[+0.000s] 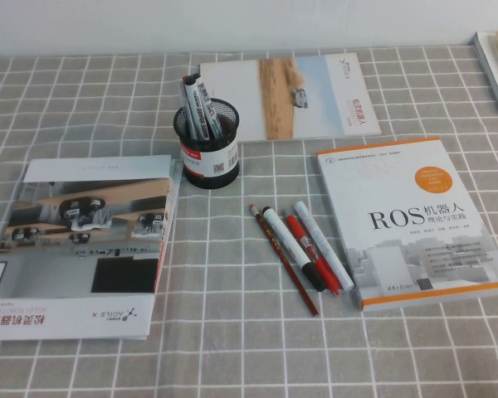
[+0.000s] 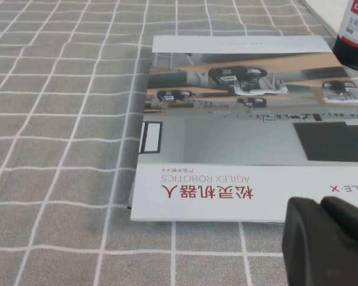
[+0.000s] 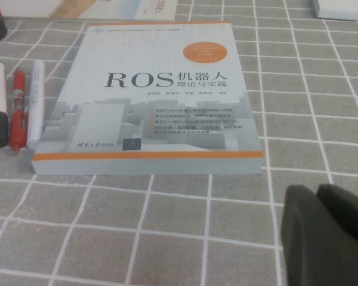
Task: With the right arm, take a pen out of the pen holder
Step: 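Take a marker out of the pen holder and lay it on the table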
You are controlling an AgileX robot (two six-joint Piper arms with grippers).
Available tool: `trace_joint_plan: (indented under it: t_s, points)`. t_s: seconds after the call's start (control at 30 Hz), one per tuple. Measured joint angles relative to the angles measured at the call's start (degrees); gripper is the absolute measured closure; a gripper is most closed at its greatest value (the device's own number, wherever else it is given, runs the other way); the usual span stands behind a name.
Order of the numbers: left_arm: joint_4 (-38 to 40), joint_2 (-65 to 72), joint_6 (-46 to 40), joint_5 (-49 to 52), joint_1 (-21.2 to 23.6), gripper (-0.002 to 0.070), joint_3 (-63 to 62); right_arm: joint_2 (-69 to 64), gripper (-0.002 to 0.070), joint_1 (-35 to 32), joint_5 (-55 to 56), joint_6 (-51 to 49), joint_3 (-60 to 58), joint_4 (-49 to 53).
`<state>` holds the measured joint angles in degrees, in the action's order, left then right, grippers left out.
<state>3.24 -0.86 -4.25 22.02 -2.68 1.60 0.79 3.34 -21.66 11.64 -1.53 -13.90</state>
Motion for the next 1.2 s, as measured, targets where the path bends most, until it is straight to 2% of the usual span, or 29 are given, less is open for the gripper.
trace_joint_plan:
  t_s: [0.13, 0.33, 0.63, 0.73, 1.0, 1.2]
  points:
    - [0.0, 0.0, 0.0, 0.0, 0.0, 0.068, 0.0, 0.0, 0.0691, 0.0, 0.8, 0.0, 0.0, -0.4]
    - [0.0, 0.0, 0.0, 0.0, 0.0, 0.068, 0.0, 0.0, 0.0691, 0.0, 7.6, 0.0, 0.0, -4.8]
    - [0.0, 0.0, 0.0, 0.0, 0.0, 0.068, 0.0, 0.0, 0.0691, 0.0, 16.7, 0.0, 0.0, -24.1]
    - [0.0, 0.0, 0.0, 0.0, 0.0, 0.068, 0.0, 0.0, 0.0691, 0.0, 17.1, 0.0, 0.0, -30.5]
    - [0.0, 0.0, 0.0, 0.0, 0.0, 0.068, 0.0, 0.0, 0.0691, 0.0, 17.2, 0.0, 0.0, -34.9]
    - [0.0, 0.0, 0.0, 0.0, 0.0, 0.068, 0.0, -2.5, 0.0691, 0.0, 9.2, 0.0, 5.6, -35.4]
